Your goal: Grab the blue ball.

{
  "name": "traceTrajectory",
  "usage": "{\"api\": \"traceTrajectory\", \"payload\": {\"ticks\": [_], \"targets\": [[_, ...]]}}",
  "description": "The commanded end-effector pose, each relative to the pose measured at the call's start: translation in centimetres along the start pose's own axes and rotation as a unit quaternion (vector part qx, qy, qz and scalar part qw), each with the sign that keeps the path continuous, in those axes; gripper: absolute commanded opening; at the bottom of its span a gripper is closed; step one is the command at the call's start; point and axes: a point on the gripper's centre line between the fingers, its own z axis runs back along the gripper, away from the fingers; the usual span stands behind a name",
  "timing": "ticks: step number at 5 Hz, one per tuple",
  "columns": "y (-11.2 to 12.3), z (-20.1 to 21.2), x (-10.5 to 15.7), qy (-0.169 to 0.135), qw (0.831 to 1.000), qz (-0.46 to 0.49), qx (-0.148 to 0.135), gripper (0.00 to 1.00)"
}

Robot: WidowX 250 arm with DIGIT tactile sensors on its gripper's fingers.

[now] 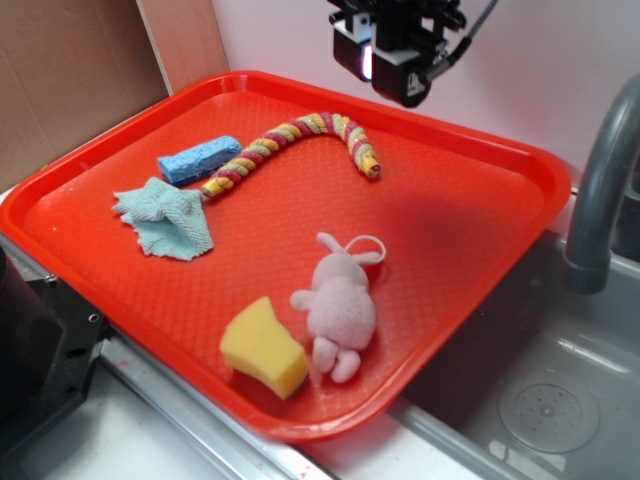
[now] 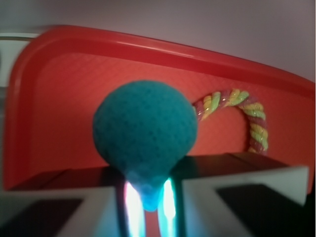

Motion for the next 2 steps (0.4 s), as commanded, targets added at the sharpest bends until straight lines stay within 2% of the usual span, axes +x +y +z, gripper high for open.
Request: {"api": "traceTrajectory", "payload": {"ticks": [1, 2], "targets": [[-0.7, 6.4, -5.3, -0.058, 0.995, 0.082, -0.028, 0.00], [1.4, 6.1, -7.9, -0.029, 0.978, 0.204, -0.033, 0.00]]}}
